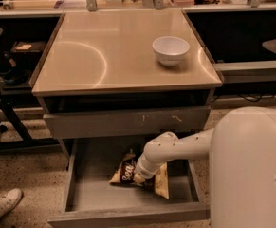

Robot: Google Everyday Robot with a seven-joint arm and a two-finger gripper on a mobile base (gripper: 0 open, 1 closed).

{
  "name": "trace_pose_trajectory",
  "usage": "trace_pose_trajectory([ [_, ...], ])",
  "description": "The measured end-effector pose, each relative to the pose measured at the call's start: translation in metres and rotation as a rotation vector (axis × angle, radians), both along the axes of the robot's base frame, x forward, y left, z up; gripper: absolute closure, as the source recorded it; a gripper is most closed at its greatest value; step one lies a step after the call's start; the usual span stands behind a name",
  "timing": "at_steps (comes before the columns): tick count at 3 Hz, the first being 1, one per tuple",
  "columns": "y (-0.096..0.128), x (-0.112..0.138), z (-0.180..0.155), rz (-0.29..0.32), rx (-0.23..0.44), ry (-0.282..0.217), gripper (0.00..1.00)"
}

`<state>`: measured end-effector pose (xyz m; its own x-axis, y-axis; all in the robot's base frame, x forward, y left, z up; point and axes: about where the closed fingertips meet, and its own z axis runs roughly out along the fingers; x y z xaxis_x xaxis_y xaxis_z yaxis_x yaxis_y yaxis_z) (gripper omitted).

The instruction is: Pick brown chip bag from middle drawer and place on counter

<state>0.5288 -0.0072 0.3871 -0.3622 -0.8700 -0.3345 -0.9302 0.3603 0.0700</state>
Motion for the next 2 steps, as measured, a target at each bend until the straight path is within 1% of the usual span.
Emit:
trace_pose_trajectory([
  [1, 0.001, -0.021, 0.036, -0.012, 0.041, -0.001, 1.0],
  [2, -0.004, -0.044, 0.075, -0.033, 0.05, -0.012, 1.0],
])
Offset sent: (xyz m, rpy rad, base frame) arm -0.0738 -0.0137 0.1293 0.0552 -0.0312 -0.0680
